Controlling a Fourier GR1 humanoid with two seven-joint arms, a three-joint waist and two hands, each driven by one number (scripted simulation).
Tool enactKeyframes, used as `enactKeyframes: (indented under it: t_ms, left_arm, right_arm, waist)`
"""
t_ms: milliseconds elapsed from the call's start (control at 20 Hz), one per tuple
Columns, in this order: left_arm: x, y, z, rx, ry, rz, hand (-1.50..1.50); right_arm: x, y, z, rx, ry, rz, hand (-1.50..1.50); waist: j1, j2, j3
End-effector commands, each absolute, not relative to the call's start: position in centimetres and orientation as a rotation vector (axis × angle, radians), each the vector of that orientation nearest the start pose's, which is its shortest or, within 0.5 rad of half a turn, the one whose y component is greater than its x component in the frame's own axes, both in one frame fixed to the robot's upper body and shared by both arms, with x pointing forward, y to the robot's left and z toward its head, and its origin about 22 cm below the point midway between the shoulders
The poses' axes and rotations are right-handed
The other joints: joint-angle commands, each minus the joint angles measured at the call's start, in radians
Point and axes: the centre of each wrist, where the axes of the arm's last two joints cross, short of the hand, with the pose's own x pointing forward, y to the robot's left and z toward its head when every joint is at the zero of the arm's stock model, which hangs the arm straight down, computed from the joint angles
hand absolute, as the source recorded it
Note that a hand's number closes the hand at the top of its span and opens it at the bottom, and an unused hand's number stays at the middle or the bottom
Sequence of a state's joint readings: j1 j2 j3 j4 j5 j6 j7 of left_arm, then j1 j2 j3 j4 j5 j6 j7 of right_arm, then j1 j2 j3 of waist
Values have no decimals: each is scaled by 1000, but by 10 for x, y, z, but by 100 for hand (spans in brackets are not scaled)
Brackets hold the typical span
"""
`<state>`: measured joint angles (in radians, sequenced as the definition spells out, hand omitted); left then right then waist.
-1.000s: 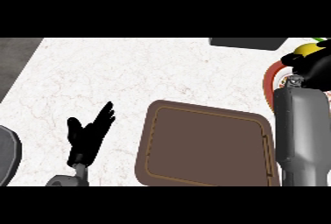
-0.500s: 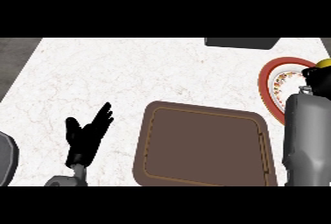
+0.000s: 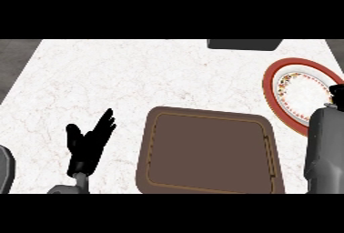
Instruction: Pick the lemon from the tray and place it in the plate
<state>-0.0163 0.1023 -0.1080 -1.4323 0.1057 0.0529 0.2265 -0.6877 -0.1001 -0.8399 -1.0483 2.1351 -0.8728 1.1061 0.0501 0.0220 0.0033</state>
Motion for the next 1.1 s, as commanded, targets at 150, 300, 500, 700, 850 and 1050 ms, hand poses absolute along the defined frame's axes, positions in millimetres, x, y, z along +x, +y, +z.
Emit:
enactKeyframes:
  t_ms: [150,300,500,700,850,1050]
  left_arm:
    - [240,226,-29,-22,-1206,-37,0]
    - [240,224,-32,-9,-1204,-16,0]
    - [241,233,-37,-19,-1200,-33,0]
    - [246,241,-26,-17,-1185,-46,0]
    - [238,226,-34,-21,-1186,-34,0]
    - [228,246,-42,-11,-1169,-40,0]
  right_arm:
    - [361,-370,24,-1799,-364,-745,-150]
    - [367,-373,14,-1665,-398,-752,-150]
    - [362,-390,2,-1677,-510,-758,-150]
    - [368,-380,2,-1734,-678,-814,-150]
    - [374,-371,13,-1797,-816,-925,-150]
    - [370,-375,15,-1808,-852,-1031,-150]
  waist:
    - [-13,-4,1]
    - [-16,-6,2]
    - [-17,-5,2]
    - [-11,-7,3]
    - [-19,-12,3]
    - [-29,-16,1]
